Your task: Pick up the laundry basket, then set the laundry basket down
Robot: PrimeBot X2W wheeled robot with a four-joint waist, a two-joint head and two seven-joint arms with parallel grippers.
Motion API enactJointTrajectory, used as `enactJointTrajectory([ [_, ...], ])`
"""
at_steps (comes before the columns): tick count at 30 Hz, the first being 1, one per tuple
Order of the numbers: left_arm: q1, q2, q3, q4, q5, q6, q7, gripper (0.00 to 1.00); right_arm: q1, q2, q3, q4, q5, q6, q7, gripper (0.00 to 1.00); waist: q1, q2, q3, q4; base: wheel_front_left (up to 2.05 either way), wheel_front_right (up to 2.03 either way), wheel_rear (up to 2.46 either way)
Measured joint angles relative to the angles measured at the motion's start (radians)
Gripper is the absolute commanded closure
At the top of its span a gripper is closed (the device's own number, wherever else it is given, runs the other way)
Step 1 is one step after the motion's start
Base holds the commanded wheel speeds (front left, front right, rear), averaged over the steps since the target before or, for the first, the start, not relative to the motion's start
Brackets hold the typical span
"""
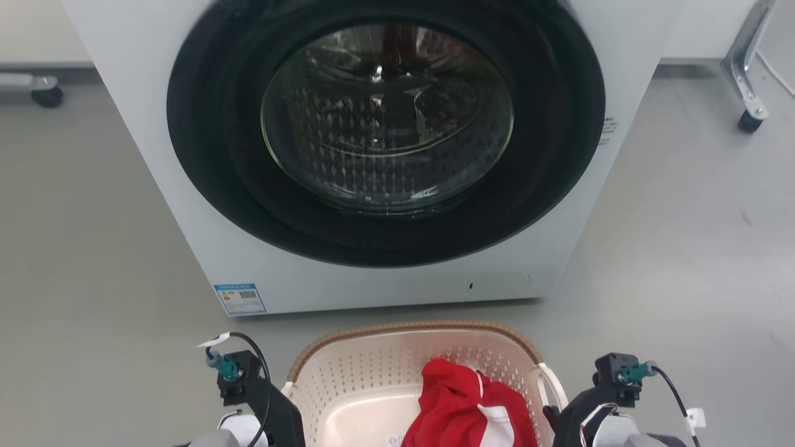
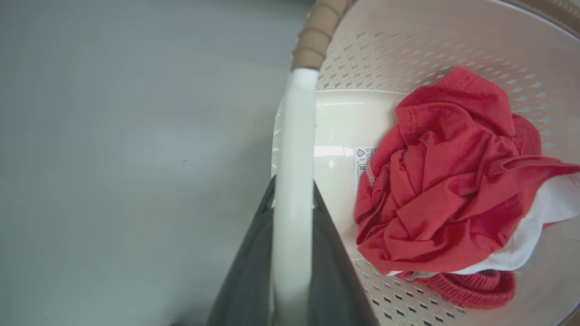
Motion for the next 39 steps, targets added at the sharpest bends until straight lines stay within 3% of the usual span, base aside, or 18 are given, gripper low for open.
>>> enactJointTrajectory([
  [21,0.087,0.004,-0.026,0.005,-0.059,0.0,0.103,1.0,0.086,-0.001,0.03,-0.005,0.061,0.0,0.109,1.0,0.0,0.0001,-0.166,-0.002,0.0,0.0,0.0],
  [39,0.123,0.008,-0.032,0.005,-0.096,0.011,0.128,1.0,0.124,-0.002,0.048,-0.023,0.101,0.0,0.14,1.0,0.0003,0.0001,-0.191,-0.005,0.0,0.0,0.0],
])
